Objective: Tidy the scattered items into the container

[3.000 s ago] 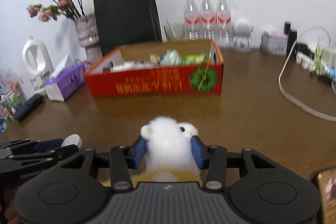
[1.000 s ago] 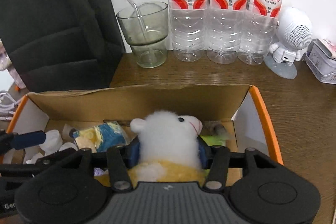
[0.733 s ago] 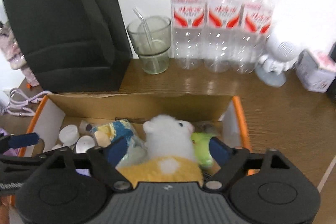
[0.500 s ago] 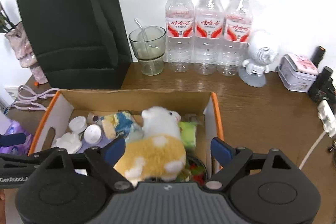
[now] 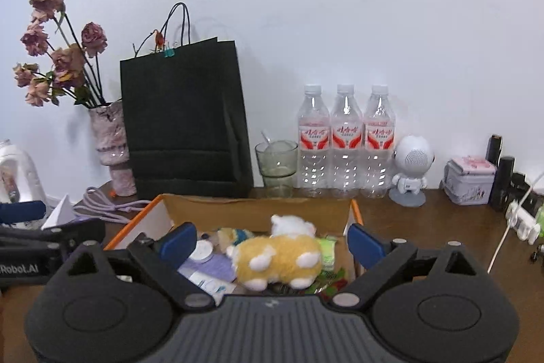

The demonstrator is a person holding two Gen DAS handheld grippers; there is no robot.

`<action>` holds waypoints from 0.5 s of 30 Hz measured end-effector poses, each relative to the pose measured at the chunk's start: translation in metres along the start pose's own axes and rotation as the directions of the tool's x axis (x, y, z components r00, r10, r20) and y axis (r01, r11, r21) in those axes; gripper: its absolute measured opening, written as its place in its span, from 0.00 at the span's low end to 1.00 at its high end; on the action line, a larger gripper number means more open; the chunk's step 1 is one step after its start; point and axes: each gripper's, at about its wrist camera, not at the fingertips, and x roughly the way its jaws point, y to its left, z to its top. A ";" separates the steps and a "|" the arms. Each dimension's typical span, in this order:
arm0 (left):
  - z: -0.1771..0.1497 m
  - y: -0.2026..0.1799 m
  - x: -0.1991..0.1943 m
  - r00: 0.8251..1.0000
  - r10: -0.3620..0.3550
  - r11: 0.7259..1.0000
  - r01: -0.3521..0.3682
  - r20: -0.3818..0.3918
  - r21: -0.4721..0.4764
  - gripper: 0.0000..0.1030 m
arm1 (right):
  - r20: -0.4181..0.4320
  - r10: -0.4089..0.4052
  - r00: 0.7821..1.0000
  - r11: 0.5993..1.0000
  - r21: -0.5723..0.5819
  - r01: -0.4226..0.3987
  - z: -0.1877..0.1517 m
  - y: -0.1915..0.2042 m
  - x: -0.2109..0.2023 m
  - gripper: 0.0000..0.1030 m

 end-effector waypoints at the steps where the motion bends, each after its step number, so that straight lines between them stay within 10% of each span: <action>1: -0.003 0.002 -0.005 1.000 0.002 1.000 -0.002 -0.003 -0.014 1.00 | -0.006 -0.004 1.000 1.000 0.004 0.004 -0.002 0.002 -0.004 0.93; 9: -0.088 0.017 -0.096 0.999 -0.035 0.993 0.034 -0.006 -0.114 1.00 | -0.051 0.038 0.998 0.998 0.044 -0.035 -0.083 0.010 -0.087 0.99; 15: -0.166 0.010 -0.164 0.996 0.062 0.992 -0.069 -0.069 -0.108 1.00 | 0.008 0.060 0.998 0.996 0.073 -0.060 -0.177 0.016 -0.155 1.00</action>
